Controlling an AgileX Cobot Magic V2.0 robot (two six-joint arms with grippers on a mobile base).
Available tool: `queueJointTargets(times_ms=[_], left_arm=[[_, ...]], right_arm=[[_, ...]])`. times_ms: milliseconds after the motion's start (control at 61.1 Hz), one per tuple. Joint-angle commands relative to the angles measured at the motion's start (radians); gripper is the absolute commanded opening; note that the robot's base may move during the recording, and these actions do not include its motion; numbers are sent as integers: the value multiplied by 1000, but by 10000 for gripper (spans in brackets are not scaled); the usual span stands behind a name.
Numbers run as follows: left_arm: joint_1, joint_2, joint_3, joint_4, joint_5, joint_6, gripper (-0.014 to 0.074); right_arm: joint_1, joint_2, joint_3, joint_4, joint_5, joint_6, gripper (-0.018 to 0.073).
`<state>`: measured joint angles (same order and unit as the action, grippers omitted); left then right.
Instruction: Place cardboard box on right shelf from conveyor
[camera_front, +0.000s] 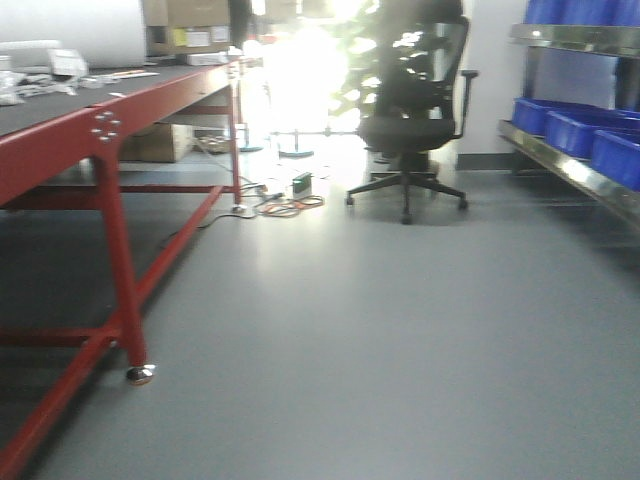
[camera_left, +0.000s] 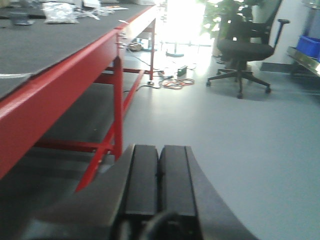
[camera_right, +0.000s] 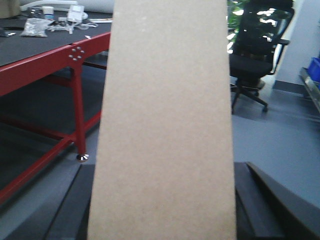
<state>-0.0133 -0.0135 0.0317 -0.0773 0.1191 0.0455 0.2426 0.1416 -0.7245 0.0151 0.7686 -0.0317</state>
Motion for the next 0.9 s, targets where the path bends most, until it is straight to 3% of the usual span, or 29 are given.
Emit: queueJointTargets(times_ms=[0,327,622,884], left_arm=[[2,-13,10,-6,-86,0,-116],[-1,-15,10,-6,-86,0,-116],[-68,-15,10,-6,-86,0,-116],[-66,-15,10,-6,-86,0,-116]], right_arm=[[-7,18,-25,2,-101,-8,193],[-7,18,-25,2,-101,-8,193],[-7,18,-25,2,-101,-8,193],[-7,18,-25,2,-101,-8,193]])
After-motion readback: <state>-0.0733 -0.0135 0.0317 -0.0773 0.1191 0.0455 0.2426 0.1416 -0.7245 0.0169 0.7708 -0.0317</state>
